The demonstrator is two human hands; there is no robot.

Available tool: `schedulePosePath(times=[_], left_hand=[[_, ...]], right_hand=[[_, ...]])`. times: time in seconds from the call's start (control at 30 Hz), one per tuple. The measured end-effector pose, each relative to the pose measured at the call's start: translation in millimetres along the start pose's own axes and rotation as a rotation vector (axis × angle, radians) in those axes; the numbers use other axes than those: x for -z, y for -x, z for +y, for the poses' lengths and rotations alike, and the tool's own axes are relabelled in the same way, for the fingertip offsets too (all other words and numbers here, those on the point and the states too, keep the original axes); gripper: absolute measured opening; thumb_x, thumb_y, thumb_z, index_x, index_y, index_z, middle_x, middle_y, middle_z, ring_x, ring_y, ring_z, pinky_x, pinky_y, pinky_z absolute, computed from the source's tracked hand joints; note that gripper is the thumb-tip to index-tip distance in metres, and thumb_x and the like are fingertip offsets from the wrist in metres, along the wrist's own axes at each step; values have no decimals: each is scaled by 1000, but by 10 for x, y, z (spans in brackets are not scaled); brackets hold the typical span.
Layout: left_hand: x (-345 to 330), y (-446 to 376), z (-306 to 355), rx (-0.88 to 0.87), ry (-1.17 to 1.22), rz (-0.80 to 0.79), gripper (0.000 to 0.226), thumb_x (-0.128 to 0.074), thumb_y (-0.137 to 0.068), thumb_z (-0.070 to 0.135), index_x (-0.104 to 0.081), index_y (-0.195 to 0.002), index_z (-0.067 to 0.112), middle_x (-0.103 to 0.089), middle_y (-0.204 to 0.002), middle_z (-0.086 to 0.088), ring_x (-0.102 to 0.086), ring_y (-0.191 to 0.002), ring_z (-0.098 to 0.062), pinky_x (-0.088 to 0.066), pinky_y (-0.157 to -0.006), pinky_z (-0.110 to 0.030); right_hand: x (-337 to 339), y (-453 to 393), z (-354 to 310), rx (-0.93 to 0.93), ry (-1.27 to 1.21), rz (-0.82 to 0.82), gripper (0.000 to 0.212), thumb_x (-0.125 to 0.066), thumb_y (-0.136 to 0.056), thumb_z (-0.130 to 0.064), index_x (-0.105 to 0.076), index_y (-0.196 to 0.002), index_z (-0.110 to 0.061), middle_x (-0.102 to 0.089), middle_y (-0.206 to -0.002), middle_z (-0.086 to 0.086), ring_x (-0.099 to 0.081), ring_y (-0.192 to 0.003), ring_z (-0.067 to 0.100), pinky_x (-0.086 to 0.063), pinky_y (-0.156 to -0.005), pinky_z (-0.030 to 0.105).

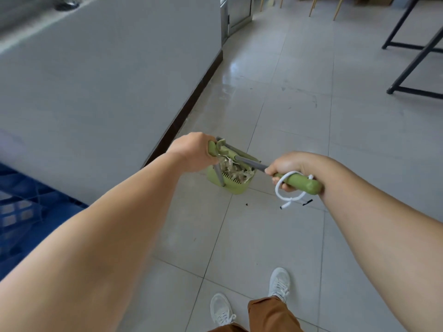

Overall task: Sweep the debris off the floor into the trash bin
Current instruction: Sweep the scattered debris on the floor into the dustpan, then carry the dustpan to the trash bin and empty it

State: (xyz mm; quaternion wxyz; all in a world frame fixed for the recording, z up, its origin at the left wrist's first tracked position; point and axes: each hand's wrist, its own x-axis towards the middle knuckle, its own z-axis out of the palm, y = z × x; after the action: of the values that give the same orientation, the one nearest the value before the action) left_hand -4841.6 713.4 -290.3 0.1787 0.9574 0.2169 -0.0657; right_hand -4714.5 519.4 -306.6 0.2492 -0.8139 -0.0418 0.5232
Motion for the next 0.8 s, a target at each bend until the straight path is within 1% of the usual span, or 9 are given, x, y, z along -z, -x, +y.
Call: schedulePosePath(times=[0.07, 0.17, 0.23, 0.3, 0.37, 0.47, 0.6, 0.8], left_hand=[[90, 2, 43, -7, -2, 34, 25, -69, -82, 38, -67, -104, 28, -63, -88, 2, -58, -83, -27, -44, -68, -30], [203, 10, 91, -26, 6, 65, 24, -70, -83, 38, -66, -105, 31, -60, -87, 3, -57, -84, -26, -44, -69, -29], [263, 5, 108, -37, 14, 81, 23, -69, -83, 39, -66, -106, 34, -59, -86, 5, -56, -84, -25, -42, -68, -28], [307, -28, 117, -44, 7, 94, 22, -69, -84, 39, -66, -105, 35, -58, -85, 6, -56, -83, -24, -40, -67, -28], [352, -100, 149, -53, -6, 112, 23, -67, -84, 40, -65, -106, 36, -58, -86, 7, -55, -82, -24, -40, -67, -28], [405, -264, 242, -68, -29, 120, 24, -65, -84, 41, -65, -107, 36, -59, -86, 7, -55, -81, -23, -44, -67, -28], [438, -606, 467, -86, -50, 99, 23, -65, -83, 43, -66, -103, 33, -66, -92, 3, -62, -84, -27, -51, -71, -32], [432, -1359, 871, -107, -70, 67, 19, -65, -82, 43, -65, -97, 32, -65, -87, 4, -62, -83, -27, -46, -66, -30]], right_hand=[[44, 51, -92, 19, -1, 22, 26, -48, -97, -18, -50, -75, -5, -51, -42, 4, -41, -45, 16, -39, -44, 23], [120, 123, -178, 48, 3, 60, 22, -48, -97, -17, -50, -79, -4, -50, -54, 6, -40, -45, 16, -39, -44, 23], [165, 158, -216, 50, 4, 59, 21, -48, -97, -17, -50, -80, -5, -49, -58, 6, -40, -45, 15, -40, -42, 22], [194, 175, -247, 47, -10, 57, 21, -48, -97, -18, -49, -80, -5, -48, -57, 6, -40, -45, 16, -39, -42, 23], [245, 177, -277, 62, -21, 63, 21, -48, -96, -18, -50, -79, -6, -48, -57, 6, -41, -46, 16, -39, -45, 25], [360, 189, -317, 72, -42, 90, 20, -49, -95, -17, -51, -79, -6, -50, -58, 7, -43, -47, 17, -40, -47, 26], [674, 134, -353, 64, -78, 108, 21, -50, -95, -18, -53, -80, -5, -51, -62, 7, -44, -49, 17, -41, -48, 25], [1400, -147, -449, 47, -119, 123, 24, -49, -96, -17, -52, -76, -4, -52, -59, 7, -44, -43, 15, -41, -42, 21]])
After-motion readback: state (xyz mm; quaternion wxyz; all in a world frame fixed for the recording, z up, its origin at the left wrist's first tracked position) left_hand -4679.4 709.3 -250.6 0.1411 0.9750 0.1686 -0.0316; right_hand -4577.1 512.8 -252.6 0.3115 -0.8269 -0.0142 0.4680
